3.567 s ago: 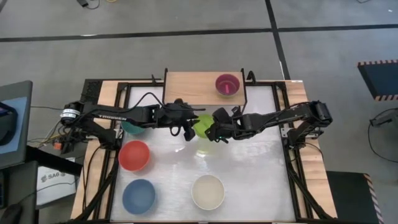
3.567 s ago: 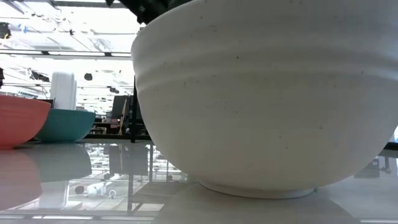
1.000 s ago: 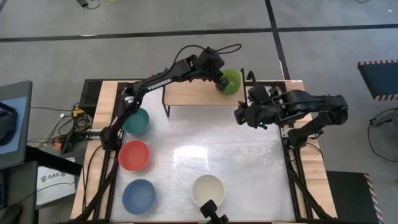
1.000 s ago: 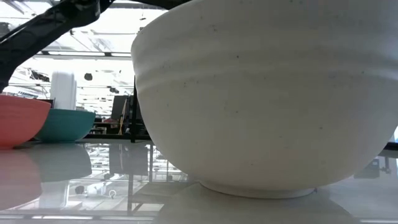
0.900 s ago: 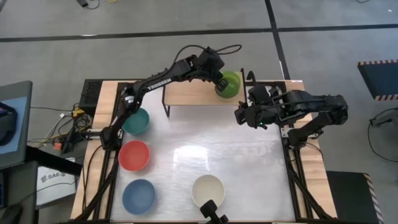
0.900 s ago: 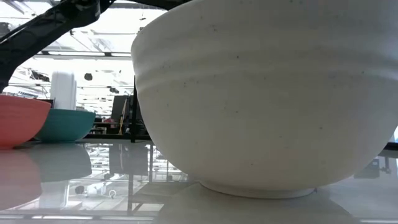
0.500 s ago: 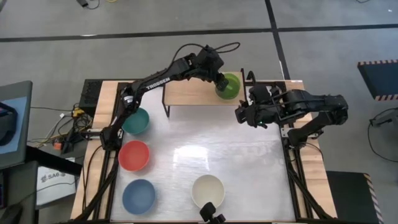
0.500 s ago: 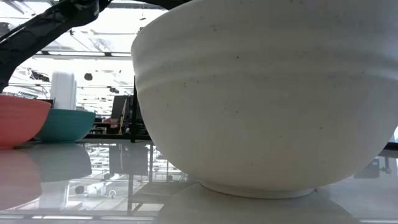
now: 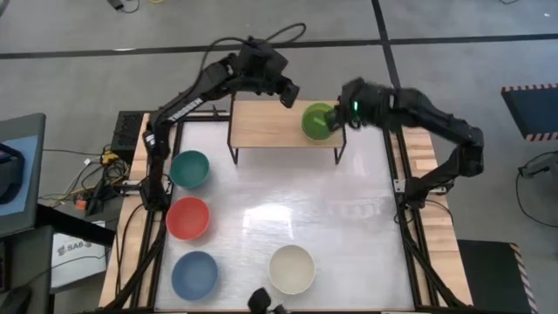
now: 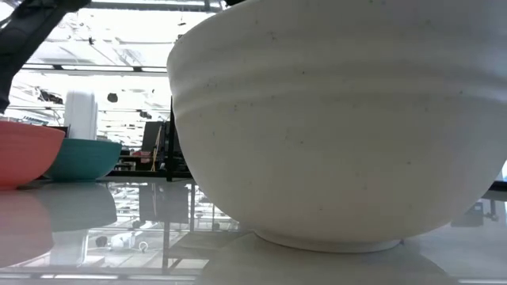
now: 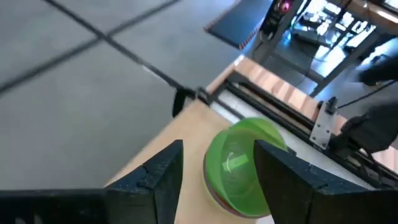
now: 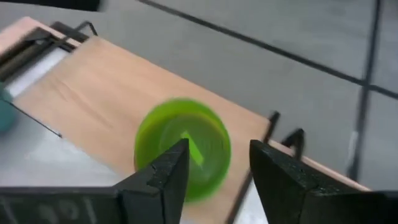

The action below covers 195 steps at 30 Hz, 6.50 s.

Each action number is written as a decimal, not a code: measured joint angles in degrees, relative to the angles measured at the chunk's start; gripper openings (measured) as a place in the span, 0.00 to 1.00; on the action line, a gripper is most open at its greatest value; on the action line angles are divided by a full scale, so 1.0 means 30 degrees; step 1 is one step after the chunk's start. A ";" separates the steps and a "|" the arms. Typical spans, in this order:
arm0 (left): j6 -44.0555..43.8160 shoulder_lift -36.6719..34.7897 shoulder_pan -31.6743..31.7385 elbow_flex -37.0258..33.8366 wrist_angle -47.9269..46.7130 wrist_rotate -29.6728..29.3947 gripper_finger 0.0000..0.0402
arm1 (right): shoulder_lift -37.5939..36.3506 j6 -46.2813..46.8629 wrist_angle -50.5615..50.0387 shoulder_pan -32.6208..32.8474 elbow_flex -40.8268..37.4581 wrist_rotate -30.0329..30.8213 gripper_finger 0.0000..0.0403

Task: Place and stack bowls onto a shelf
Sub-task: Stack the light green bowl on top of the red bowl on the shelf, then put the white bowl on the shelf

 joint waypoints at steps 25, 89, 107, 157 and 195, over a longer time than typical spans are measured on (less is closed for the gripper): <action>0.2580 -0.4596 -0.2178 -0.7345 -0.1847 -0.3435 0.35 | 0.0365 -0.3573 0.9629 -0.9963 -0.7743 -1.7438 0.16; 0.0855 -1.5778 -1.0264 -2.7948 0.8209 -0.2555 0.35 | 0.7224 0.5175 0.9673 1.0489 -0.8174 -1.1899 0.50; 0.2590 -1.4169 -0.8910 -2.7926 1.2058 -0.0730 0.35 | 0.7221 0.4052 1.1783 1.2171 -0.8178 -1.1837 0.47; 0.2899 -1.4161 -0.8924 -2.7933 1.0820 -0.0408 0.35 | 0.8962 0.5857 1.1014 1.1919 -0.8706 -1.2139 0.06; -0.1452 -0.9549 -0.8611 -2.4715 1.7137 -0.3712 0.45 | 0.1936 0.8414 0.5961 0.8968 -0.8512 0.0193 0.08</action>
